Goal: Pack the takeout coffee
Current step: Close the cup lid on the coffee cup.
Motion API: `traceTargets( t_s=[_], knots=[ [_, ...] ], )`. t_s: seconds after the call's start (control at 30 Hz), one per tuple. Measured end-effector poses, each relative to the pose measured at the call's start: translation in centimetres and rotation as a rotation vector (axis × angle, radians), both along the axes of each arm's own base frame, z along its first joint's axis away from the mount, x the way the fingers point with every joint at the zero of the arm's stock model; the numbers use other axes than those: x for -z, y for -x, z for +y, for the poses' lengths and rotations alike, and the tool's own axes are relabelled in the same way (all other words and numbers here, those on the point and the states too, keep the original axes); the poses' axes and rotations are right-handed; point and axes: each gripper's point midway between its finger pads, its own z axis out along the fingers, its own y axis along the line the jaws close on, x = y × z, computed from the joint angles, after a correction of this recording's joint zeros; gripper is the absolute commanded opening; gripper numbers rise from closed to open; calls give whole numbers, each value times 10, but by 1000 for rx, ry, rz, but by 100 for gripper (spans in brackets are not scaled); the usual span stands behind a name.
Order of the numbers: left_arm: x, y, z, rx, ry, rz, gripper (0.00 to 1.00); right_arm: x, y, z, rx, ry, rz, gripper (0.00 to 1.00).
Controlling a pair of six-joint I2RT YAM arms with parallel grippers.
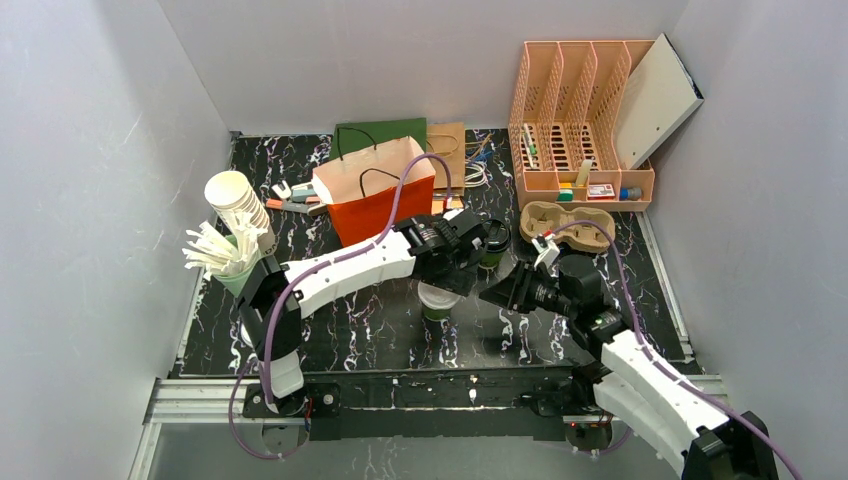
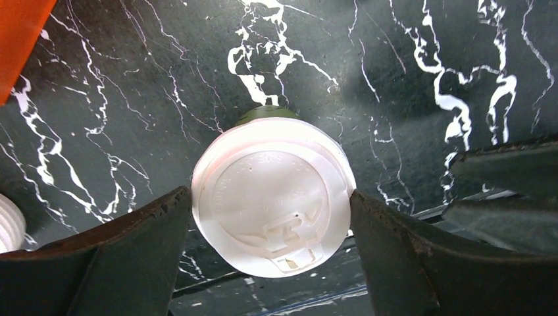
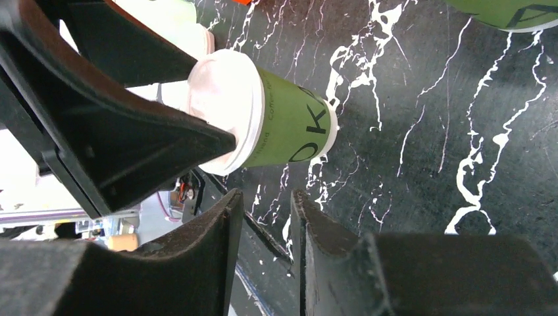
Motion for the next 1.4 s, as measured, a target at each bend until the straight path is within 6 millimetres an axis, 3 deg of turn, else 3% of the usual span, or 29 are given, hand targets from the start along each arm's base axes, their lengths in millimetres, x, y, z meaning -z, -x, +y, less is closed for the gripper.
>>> traceTargets(
  t_s=[0.2,0.33,0.63,0.83,0.97,1.2,1.4],
  knots=[
    [1,-7,-4,-148,47,-2,87,3,6,5,4,-49,-3,58],
    [1,-13,-4,-227,87,-25,87,-3,11,15,-16,-99,-13,57],
    [2,-10,6,-291,109,-27,82,11,41,49,-86,-127,85,55],
    [2,-5,9,-293,128,-16,82,16,38,54,-57,-137,135,56],
    [2,-4,10,-294,139,-19,82,17,34,55,-30,-143,155,51],
    [2,-2,11,-295,153,-23,82,33,30,55,16,-119,236,50],
    [2,-3,11,-289,157,-28,83,32,28,59,15,-131,245,57]
  ],
)
